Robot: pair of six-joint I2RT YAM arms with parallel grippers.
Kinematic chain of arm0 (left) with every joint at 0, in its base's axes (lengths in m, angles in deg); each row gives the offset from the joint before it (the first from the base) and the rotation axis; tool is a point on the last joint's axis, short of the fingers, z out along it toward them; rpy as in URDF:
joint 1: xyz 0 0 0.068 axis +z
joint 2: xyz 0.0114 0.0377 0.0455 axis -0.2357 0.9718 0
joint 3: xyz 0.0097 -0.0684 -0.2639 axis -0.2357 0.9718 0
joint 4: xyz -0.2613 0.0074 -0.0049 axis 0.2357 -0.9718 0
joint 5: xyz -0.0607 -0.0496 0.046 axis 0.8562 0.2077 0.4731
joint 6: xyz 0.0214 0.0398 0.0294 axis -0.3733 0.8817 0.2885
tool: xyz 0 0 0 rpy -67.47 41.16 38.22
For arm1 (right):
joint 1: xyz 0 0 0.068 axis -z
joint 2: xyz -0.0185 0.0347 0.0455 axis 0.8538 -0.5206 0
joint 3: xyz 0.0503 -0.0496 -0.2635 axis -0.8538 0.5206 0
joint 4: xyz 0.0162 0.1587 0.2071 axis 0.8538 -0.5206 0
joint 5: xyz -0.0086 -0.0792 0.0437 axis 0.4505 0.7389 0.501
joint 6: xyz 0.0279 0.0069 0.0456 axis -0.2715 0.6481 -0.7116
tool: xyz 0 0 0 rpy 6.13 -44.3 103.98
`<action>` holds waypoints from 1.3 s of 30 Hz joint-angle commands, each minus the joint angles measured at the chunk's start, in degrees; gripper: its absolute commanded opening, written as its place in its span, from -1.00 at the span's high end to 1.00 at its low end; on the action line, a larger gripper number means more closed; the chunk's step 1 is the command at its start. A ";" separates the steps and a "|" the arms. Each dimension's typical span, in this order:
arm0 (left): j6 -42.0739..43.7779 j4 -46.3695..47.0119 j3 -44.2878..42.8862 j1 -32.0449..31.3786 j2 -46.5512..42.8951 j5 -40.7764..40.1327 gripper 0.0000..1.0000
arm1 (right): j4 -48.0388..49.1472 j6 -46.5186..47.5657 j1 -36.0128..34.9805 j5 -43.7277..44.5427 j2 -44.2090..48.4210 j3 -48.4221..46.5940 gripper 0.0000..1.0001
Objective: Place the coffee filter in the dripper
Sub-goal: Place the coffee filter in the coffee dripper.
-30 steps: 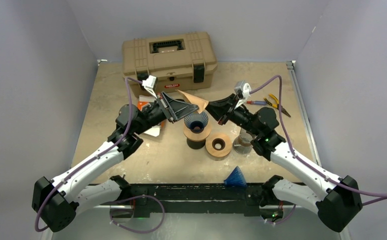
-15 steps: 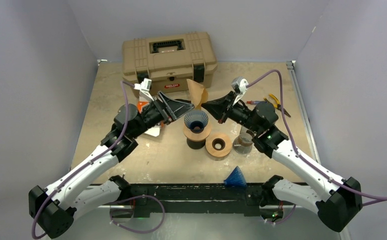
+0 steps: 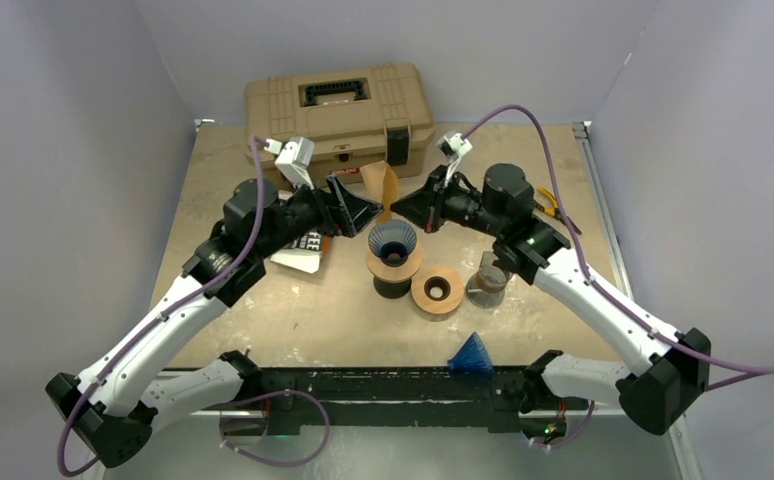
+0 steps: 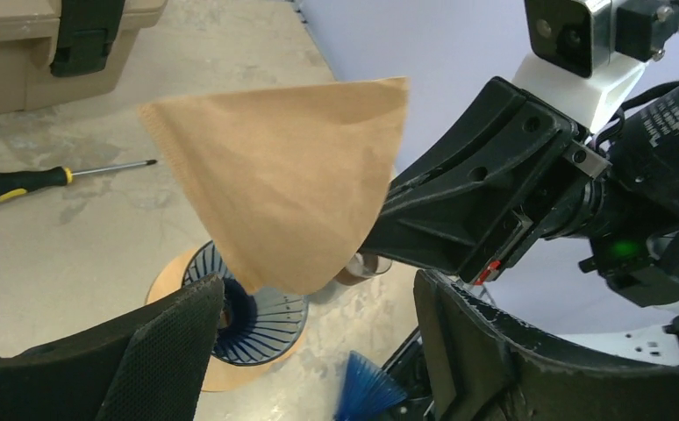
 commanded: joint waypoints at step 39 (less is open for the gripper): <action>14.46 -14.72 -6.36 -5.56 5.80 -20.01 1.00 | -8.71 -4.88 -0.21 -9.24 -6.99 -7.22 1.00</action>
